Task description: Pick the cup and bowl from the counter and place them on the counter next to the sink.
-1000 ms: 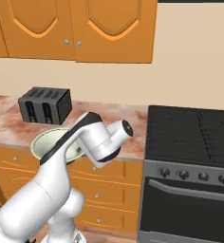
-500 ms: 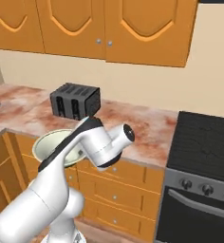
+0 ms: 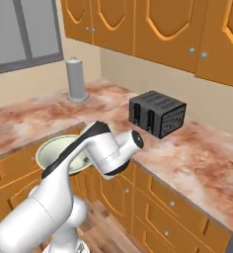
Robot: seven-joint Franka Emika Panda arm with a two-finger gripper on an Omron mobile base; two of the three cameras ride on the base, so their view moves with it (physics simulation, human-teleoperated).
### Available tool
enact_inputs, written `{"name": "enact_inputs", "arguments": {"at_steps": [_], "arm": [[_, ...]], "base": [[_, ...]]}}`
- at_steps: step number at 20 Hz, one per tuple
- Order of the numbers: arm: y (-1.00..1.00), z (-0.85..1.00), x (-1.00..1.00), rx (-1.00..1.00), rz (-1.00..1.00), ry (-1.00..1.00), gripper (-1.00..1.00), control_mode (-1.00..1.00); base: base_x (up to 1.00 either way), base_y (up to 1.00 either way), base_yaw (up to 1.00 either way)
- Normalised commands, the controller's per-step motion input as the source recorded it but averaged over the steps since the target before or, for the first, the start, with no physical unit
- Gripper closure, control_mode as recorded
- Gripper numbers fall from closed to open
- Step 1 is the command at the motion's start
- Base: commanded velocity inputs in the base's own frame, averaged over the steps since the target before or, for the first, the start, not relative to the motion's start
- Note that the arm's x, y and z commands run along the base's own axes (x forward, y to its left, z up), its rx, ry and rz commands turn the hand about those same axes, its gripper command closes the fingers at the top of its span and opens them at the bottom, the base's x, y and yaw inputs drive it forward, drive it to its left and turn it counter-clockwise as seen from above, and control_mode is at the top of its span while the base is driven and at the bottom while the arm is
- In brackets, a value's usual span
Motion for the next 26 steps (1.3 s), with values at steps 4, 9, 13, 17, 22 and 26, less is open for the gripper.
{"name": "enact_inputs", "arguments": {"at_steps": [4,9,13,17,22,26], "arm": [[0.00,0.00,0.00,0.00,0.00,0.00,1.00,1.00],[0.00,0.00,0.00,0.00,0.00,0.00,1.00,1.00],[0.00,0.00,0.00,0.00,0.00,0.00,1.00,1.00],[0.00,0.00,0.00,0.00,0.00,0.00,1.00,1.00],[0.00,0.00,0.00,0.00,0.00,0.00,1.00,1.00],[0.00,0.00,0.00,0.00,0.00,0.00,1.00,1.00]], "base": [[-0.32,0.01,0.84],[-0.37,0.00,0.85],[-0.50,0.07,0.79],[-0.34,0.49,0.37],[0.00,0.95,0.00],[0.26,0.97,-0.03]]}}
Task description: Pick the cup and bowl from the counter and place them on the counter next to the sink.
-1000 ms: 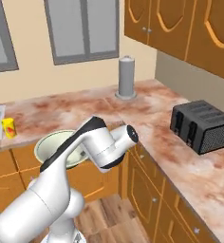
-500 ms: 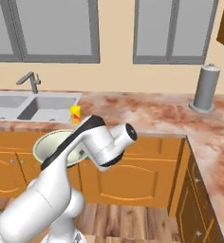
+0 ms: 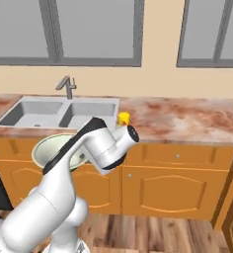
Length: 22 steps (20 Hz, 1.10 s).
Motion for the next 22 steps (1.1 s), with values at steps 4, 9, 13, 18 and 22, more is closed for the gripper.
{"name": "enact_inputs", "arguments": {"at_steps": [4,9,13,18,22], "arm": [[0.00,0.00,0.00,0.00,0.00,0.00,1.00,1.00],[0.00,0.00,0.00,0.00,0.00,0.00,1.00,1.00],[0.00,0.00,0.00,0.00,0.00,0.00,1.00,1.00],[0.00,0.00,0.00,0.00,0.00,0.00,1.00,1.00],[0.00,0.00,0.00,0.00,0.00,0.00,1.00,1.00]], "base": [[0.83,0.64,-0.01],[0.72,0.62,0.00],[0.03,0.93,0.00],[-0.20,0.96,0.00],[-0.02,0.98,0.00]]}}
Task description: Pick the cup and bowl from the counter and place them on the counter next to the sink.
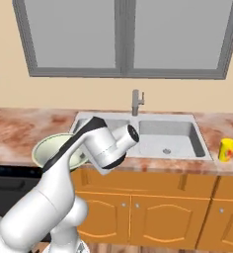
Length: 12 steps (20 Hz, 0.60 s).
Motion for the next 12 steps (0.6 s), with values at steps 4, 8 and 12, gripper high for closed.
{"name": "enact_inputs", "arguments": {"at_steps": [4,8,12], "arm": [[0.00,0.00,0.00,0.00,0.00,0.00,1.00,1.00],[0.00,0.00,0.00,0.00,0.00,0.00,1.00,1.00],[0.00,0.00,0.00,0.00,0.00,0.00,1.00,1.00]], "base": [[0.00,0.90,0.00],[0.31,0.72,0.00],[0.78,0.32,0.00]]}}
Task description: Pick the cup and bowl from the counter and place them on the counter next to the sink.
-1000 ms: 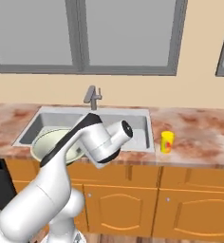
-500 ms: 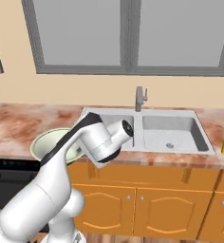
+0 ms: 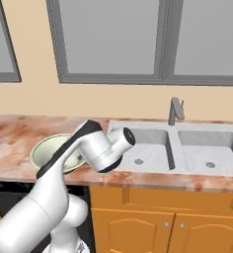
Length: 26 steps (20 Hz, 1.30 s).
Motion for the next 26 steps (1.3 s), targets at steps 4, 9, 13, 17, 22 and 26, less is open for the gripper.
{"name": "enact_inputs", "arguments": {"at_steps": [4,9,13,17,22,26], "arm": [[0.00,0.00,0.00,0.00,0.00,0.00,1.00,1.00],[0.00,0.00,0.00,0.00,0.00,0.00,1.00,1.00],[0.00,0.00,0.00,0.00,0.00,0.00,1.00,1.00],[0.00,0.00,0.00,0.00,0.00,0.00,1.00,1.00],[0.04,-0.01,0.05,0.00,0.00,0.01,1.00,-1.00],[0.01,0.00,0.15,0.00,0.00,0.01,1.00,-1.00]], "base": [[0.88,-0.09,0.05],[0.02,0.00,0.00],[0.00,0.00,0.00],[0.00,0.00,0.00],[0.00,0.00,0.00],[0.00,0.00,0.00]]}}
